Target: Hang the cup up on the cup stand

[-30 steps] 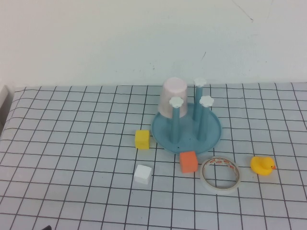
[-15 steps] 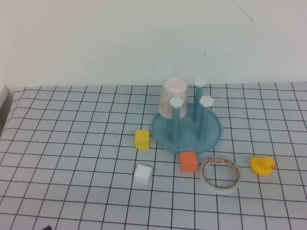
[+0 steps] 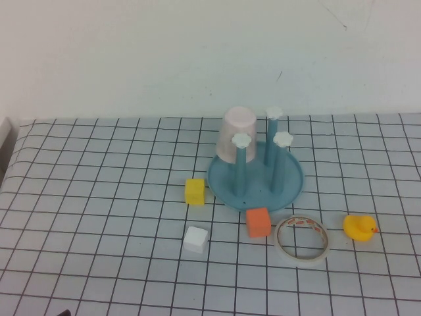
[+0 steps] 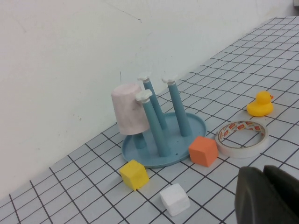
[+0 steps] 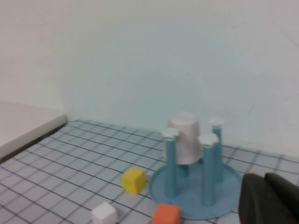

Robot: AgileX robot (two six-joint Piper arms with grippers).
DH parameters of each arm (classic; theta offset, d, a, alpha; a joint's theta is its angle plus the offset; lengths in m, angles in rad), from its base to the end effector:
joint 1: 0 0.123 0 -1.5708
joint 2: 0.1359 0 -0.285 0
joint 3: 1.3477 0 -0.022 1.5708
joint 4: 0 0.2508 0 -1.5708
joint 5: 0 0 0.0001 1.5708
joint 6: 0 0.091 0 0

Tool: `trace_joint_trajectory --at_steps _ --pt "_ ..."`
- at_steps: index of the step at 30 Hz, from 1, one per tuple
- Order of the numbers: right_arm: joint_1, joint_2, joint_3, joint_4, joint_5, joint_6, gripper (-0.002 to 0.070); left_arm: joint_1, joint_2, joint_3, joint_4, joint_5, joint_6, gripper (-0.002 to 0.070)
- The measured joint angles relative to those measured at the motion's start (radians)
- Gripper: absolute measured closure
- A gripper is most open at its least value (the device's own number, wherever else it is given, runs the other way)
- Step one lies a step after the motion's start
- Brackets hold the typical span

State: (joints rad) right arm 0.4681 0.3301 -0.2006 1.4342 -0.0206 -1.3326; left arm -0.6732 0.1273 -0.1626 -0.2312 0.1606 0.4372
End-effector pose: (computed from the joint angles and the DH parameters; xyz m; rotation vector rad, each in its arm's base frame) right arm 0.0792 0.0380 0.2588 -0.2808 1.6023 0.4234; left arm 0.0463 -0.0412 0.2464 0.7167 1.4511 -0.3888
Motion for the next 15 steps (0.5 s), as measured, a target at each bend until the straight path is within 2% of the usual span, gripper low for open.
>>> trace_joint_trajectory --at_steps 4,8,11,15 --pt "-0.095 -0.076 0.038 -0.599 0.041 0.627 0.0674 0.0 0.0 0.0 0.0 0.0 0.0 0.0676" --pt "-0.255 -0.171 0.05 -1.135 0.23 1.186 0.0675 0.0 0.0 0.0 0.0 0.0 0.0 0.0676" --pt "-0.387 -0.25 0.054 -1.325 0.365 1.378 0.0675 0.0 0.0 0.0 0.0 0.0 0.0 0.0676" --pt "-0.496 -0.329 0.059 -1.393 0.454 1.431 0.0675 0.0 0.0 0.0 0.0 0.0 0.0 0.0676"
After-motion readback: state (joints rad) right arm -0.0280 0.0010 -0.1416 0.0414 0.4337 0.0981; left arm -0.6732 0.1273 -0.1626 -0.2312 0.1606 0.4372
